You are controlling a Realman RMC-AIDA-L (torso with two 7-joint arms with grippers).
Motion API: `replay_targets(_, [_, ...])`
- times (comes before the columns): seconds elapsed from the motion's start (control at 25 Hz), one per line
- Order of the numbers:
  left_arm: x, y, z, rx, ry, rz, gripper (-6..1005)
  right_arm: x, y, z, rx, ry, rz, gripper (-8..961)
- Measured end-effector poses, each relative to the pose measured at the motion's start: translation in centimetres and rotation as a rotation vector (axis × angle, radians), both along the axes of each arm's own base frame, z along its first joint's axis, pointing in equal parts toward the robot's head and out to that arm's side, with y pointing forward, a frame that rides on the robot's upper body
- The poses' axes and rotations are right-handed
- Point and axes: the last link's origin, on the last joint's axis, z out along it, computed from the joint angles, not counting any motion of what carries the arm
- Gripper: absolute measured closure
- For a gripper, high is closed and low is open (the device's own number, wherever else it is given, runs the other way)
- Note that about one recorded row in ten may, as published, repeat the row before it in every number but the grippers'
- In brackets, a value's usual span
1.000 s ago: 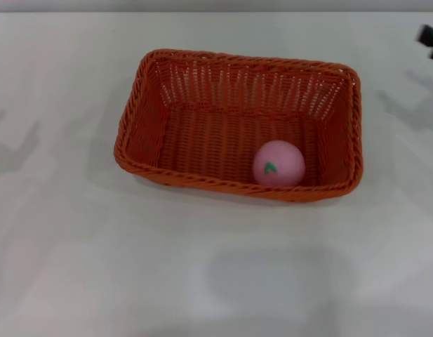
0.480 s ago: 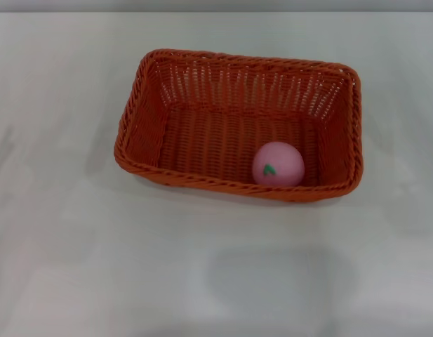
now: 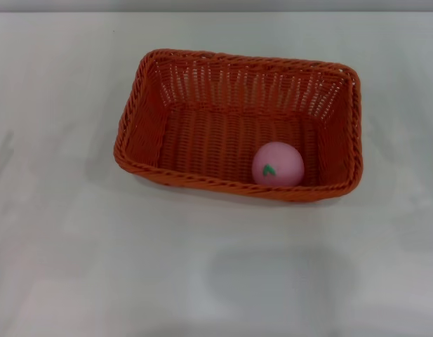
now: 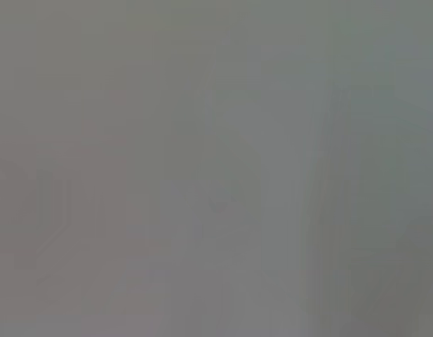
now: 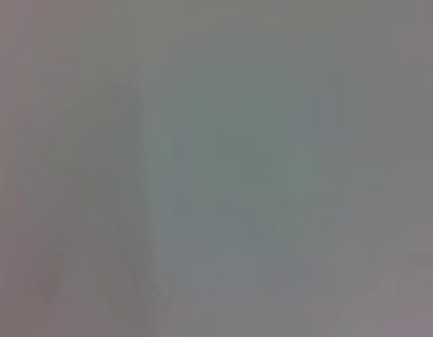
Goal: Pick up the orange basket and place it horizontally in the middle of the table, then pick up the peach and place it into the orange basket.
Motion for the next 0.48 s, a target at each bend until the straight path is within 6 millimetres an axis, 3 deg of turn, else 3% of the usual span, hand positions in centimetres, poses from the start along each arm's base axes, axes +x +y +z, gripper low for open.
replay_targets(0.48, [0.13, -0.14, -0.15, 0.002, -0.016, -0.009, 274, -0.06, 0.03, 0.10, 0.003, -0.018, 0.006, 109])
